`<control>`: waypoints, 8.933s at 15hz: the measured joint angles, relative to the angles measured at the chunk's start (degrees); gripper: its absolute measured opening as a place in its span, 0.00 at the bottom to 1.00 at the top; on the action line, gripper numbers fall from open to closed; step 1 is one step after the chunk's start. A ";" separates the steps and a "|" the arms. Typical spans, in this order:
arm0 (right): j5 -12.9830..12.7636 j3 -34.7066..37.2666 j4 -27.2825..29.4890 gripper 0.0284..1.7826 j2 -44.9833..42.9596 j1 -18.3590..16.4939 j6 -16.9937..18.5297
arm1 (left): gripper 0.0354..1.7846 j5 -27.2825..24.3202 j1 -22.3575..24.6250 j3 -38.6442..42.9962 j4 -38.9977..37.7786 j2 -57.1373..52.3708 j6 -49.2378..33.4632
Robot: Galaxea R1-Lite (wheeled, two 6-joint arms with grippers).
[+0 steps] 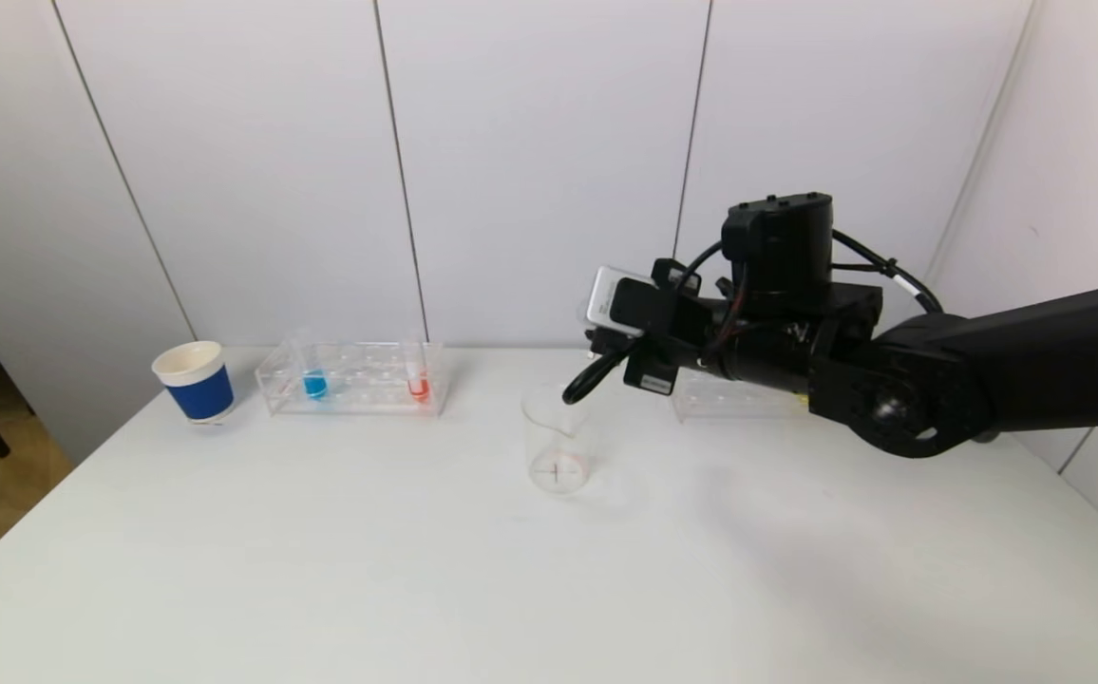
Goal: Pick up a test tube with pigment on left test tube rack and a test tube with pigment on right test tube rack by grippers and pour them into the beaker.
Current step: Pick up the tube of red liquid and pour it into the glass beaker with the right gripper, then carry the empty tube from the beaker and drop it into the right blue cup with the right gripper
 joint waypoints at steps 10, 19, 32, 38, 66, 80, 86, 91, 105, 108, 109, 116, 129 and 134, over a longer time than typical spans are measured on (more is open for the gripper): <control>-1.46 -0.61 -3.83 0.26 4.19 -0.71 -5.22 | 0.99 0.01 0.01 0.00 0.00 0.00 0.00; -3.06 1.71 -6.27 0.26 5.17 -0.51 -9.57 | 0.99 0.01 0.00 0.00 0.00 0.00 0.00; -4.02 5.10 -11.91 0.26 6.29 0.96 -15.38 | 0.99 0.00 0.01 0.00 -0.04 0.00 -0.02; -4.02 5.62 -13.74 0.26 6.99 1.11 -18.09 | 0.99 0.00 0.01 0.00 -0.01 0.00 0.00; -5.13 9.14 -24.15 0.26 9.40 2.07 -29.17 | 0.99 0.01 0.01 0.00 -0.01 0.00 0.00; -5.57 9.06 -24.06 0.26 8.89 3.12 -34.21 | 0.99 0.01 0.00 0.00 -0.01 0.00 0.00; -6.84 9.18 -23.99 0.26 8.74 3.04 -36.97 | 0.99 0.01 0.00 0.00 -0.01 0.00 0.00; -7.86 9.08 -23.77 0.26 8.96 2.23 -39.51 | 0.99 0.00 0.00 0.00 0.00 0.00 0.00; -10.69 8.55 -23.69 0.26 9.41 2.05 -48.68 | 0.99 0.01 0.00 0.00 -0.01 0.00 0.00; -11.92 8.81 -23.91 0.26 9.13 2.54 -50.25 | 0.99 0.01 0.01 0.00 0.00 0.00 0.00; -12.48 8.87 -23.93 0.26 9.02 2.62 -51.08 | 0.99 0.01 0.01 0.00 -0.01 0.00 0.02; -14.54 9.29 -23.98 0.26 8.41 4.17 -53.37 | 0.99 0.00 0.00 0.00 -0.01 0.00 0.02; -14.38 9.40 -24.02 0.26 7.53 4.91 -52.38 | 0.99 0.00 0.01 0.00 0.00 0.00 0.00; -13.73 9.23 -24.20 0.26 6.84 4.52 -44.39 | 0.99 0.01 0.00 0.00 -0.01 0.00 0.02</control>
